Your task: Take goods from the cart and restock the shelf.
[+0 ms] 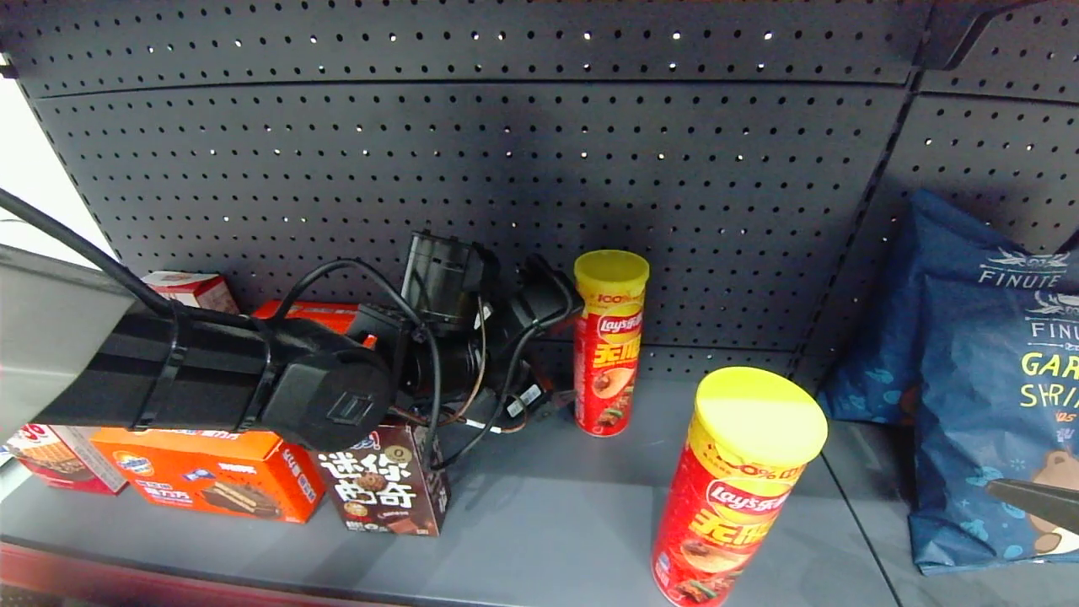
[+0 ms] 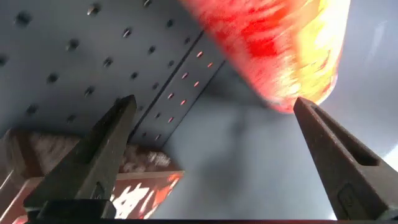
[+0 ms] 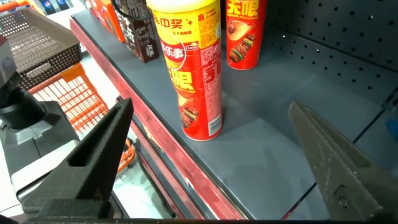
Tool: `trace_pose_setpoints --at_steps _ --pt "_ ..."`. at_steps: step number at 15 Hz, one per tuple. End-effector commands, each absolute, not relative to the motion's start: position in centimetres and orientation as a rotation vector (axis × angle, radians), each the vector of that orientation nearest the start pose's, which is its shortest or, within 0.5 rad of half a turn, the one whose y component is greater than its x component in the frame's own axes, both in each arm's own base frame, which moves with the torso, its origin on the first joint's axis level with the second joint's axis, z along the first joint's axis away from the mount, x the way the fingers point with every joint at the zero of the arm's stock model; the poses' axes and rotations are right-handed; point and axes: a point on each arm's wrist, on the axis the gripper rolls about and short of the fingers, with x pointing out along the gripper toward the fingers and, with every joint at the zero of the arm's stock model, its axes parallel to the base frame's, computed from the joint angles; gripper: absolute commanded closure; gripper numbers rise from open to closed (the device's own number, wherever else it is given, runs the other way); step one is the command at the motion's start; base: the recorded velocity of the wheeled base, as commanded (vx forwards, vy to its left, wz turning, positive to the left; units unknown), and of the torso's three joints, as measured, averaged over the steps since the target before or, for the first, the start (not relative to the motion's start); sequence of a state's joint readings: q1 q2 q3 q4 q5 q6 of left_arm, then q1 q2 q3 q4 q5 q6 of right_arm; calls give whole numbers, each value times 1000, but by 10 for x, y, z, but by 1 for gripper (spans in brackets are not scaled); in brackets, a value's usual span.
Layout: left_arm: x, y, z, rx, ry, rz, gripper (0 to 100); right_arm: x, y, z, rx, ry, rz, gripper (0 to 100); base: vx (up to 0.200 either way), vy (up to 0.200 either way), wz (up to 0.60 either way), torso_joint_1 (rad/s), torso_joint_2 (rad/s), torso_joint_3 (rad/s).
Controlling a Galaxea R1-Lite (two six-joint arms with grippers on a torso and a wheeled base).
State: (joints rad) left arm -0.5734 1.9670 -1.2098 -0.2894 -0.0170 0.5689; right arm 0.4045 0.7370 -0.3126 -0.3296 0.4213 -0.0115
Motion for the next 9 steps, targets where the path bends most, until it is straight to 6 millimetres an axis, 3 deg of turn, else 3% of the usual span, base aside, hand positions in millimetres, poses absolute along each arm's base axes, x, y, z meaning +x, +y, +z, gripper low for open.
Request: trace_pose_setpoints --at_steps 1,9 --pt "319 -208 171 663 273 -688 0 59 35 189 -11 91 827 0 0 0 0 0 0 0" --pt "323 -204 176 645 280 -568 0 58 35 185 -11 101 827 0 0 0 0 0 0 0"
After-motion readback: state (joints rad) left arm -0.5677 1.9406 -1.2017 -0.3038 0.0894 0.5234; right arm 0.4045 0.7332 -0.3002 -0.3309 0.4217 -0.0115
